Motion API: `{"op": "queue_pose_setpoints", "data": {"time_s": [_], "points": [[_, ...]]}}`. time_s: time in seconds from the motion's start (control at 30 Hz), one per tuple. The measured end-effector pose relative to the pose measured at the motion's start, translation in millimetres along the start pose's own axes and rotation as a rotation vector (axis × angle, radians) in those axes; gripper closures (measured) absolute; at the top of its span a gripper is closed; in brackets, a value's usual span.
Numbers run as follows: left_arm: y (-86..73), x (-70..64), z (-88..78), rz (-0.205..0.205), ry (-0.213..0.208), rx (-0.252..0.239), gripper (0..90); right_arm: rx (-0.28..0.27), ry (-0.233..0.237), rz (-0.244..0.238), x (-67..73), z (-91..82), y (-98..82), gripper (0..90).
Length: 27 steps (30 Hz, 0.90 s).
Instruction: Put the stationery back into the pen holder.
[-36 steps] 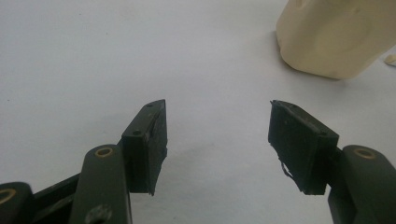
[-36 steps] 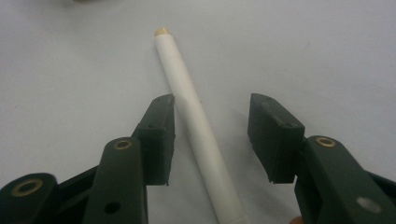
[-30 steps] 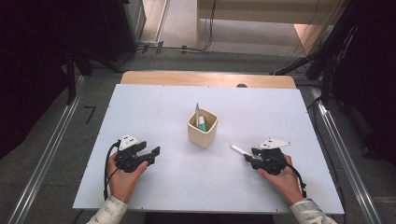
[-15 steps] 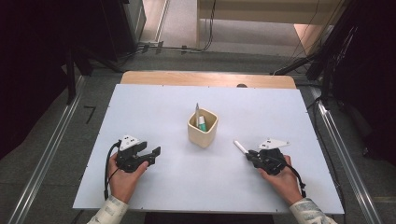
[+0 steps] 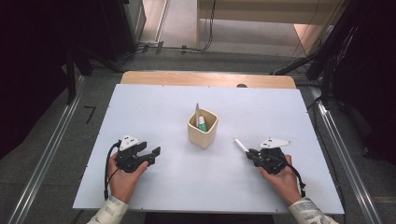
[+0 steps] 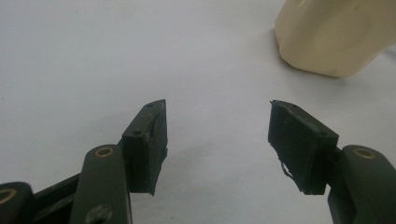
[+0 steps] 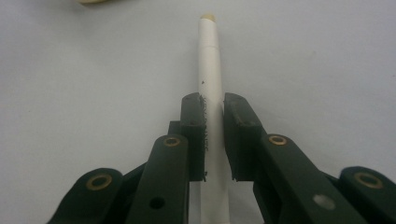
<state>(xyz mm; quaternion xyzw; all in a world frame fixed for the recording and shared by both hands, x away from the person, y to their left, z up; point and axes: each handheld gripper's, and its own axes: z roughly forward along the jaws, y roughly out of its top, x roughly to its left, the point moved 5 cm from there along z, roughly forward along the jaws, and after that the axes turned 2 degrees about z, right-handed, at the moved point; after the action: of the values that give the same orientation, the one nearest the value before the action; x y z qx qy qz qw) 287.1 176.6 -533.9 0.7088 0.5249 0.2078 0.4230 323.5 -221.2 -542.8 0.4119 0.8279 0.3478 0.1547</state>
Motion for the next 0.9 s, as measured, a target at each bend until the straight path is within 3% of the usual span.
{"op": "queue_pose_setpoints", "data": {"time_s": [0.33,0.9], "points": [[0.4,0.0,-0.1,-0.003,-0.001,-0.005,38.7,-0.057,0.031,0.018,4.0,-6.7,14.4,76.8],[0.6,0.8,0.3,-0.008,-0.005,-0.006,38.7,-0.169,0.082,0.036,15.5,-15.8,59.0,76.8]]}}
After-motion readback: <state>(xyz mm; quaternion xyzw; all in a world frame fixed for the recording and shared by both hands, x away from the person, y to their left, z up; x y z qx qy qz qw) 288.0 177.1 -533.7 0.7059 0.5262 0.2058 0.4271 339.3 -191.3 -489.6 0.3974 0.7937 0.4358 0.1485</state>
